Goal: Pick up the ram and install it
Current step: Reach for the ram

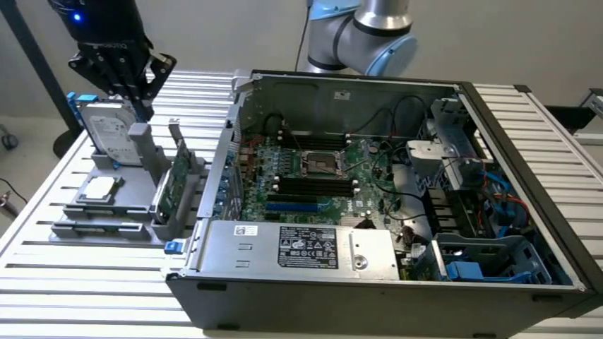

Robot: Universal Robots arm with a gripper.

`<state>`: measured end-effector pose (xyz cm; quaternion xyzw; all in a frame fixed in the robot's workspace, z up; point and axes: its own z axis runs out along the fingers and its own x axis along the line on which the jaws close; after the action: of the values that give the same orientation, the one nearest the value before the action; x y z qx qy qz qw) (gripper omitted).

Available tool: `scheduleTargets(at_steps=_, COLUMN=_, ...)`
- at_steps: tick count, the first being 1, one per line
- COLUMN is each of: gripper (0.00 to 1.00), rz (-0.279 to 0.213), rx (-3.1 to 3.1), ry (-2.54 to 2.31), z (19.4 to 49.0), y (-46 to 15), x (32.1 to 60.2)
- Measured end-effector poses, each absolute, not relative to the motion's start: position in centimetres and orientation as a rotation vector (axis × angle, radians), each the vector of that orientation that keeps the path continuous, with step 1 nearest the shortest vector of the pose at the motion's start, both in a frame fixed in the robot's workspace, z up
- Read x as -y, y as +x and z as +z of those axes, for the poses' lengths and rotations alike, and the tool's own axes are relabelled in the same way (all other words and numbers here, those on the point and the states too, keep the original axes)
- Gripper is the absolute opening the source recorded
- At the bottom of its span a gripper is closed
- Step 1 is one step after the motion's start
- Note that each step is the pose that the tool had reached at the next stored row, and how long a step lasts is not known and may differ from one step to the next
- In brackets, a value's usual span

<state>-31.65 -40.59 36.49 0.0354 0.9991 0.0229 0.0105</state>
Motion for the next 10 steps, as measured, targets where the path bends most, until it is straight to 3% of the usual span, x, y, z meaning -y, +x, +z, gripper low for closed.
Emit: scheduleTargets(at_steps=10, gripper=0.11, rz=0.067, rx=-3.118, ry=0.110, z=35.5, y=-36.0, x=40.8)
